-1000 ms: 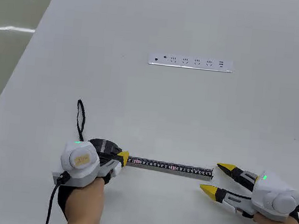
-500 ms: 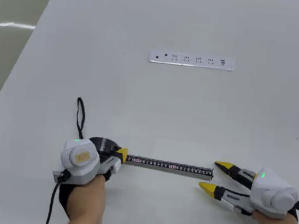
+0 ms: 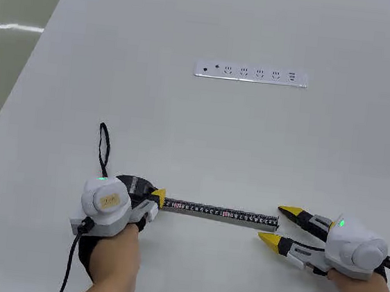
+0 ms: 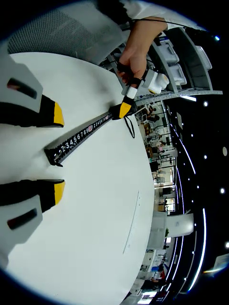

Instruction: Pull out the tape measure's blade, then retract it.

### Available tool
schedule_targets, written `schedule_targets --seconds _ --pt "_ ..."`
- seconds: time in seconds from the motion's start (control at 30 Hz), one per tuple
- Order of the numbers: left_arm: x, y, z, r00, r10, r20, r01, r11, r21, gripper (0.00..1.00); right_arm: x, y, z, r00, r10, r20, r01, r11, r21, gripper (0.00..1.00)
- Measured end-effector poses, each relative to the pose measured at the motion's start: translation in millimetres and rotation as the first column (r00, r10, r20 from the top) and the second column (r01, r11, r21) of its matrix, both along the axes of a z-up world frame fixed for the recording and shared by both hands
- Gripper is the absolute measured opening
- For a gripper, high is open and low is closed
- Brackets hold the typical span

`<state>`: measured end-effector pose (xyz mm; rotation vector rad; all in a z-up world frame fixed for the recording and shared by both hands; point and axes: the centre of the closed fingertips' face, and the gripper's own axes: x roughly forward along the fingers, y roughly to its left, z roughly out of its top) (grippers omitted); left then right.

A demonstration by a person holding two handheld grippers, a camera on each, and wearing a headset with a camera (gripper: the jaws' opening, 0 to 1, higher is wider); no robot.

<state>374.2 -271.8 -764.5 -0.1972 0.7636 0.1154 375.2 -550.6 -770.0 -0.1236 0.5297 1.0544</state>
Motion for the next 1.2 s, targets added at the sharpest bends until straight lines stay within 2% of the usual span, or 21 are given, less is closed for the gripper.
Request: schedule_targets --seconds 0.87,1.07,1.2 --pt "-0.3 -0.6 -1.2 1.0 0.002 -0.003 -0.002 1.0 0.015 0.68 0.6 -2.7 -2.1 1.0 0.016 0.006 -0.016 1.0 -0.005 0.4" --pt "-0.6 -0.4 -1.2 1.0 0.002 -0.003 -0.002 1.0 0.013 0.68 0.8 -3.2 -3.5 0.999 0.044 0.006 -0.044 0.999 -0.01 0.33" --pt "-0.5 -0.2 -1.2 1.0 0.002 -0.002 -0.002 1.0 0.014 0.68 -0.8 -2.6 -3.6 0.998 0.068 0.01 -0.068 0.997 -0.021 0.24"
